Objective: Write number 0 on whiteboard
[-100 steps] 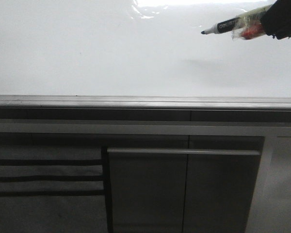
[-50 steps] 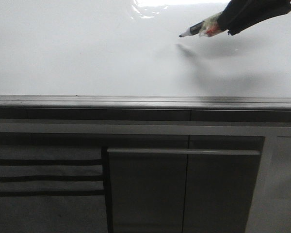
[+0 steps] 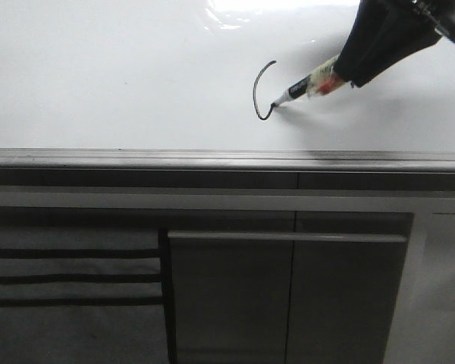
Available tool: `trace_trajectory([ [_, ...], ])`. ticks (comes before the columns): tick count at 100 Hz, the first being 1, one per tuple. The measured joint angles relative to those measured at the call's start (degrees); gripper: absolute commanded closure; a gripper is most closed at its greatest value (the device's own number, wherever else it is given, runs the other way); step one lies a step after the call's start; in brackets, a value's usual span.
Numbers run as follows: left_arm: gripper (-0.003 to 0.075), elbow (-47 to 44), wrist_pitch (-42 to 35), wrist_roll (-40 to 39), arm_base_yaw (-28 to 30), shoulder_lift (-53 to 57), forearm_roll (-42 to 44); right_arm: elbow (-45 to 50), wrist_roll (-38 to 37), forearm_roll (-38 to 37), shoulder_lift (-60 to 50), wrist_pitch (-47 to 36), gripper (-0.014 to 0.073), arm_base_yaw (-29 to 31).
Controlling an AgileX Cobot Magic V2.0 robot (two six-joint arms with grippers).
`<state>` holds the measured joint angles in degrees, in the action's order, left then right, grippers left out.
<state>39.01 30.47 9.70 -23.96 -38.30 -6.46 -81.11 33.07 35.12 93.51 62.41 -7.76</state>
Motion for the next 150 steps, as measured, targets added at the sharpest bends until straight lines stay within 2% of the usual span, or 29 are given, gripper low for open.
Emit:
trace_trajectory([
  [27,0.0352,0.0,0.0,0.0,0.0,0.0,0.0,-5.4,-0.5,-0.4,-0.5,0.5,0.0599,0.0],
  [40,0.0352,0.0,0.0,0.0,0.0,-0.1,0.0,-5.5,3.1,1.1,-2.2,4.1,0.0599,-0.3],
  [52,0.0352,0.1,0.5,1.1,-0.1,-0.9,-0.4,-2.8,13.2,5.1,-7.3,6.3,0.0599,-0.9],
  [62,0.0352,1.7,2.9,6.7,-2.0,-3.2,-3.4,1.0,22.5,8.4,-12.6,7.6,0.0599,-2.7],
  [81,0.0352,6.8,9.1,25.8,-10.6,-10.1,-11.8,7.9,35.6,9.2,-16.8,8.4,0.0599,-7.8],
  [101,0.0351,12.3,10.5,31.2,-17.9,-19.3,-12.9,10.3,45.6,8.1,-16.8,8.4,0.0599,-13.9],
  [119,0.0352,17.1,11.1,34.0,-20.3,-26.6,-12.9,10.4,48.3,7.4,-16.8,8.2,0.0599,-17.1],
  [139,0.0353,20.3,11.8,34.4,-20.9,-32.0,-12.9,10.4,49.1,7.2,-16.8,7.0,0.0599,-18.0],
  [150,0.0393,20.6,11.8,34.4,-20.9,-32.7,-12.9,10.4,49.1,7.2,-16.8,6.9,0.0599,-18.1],
])
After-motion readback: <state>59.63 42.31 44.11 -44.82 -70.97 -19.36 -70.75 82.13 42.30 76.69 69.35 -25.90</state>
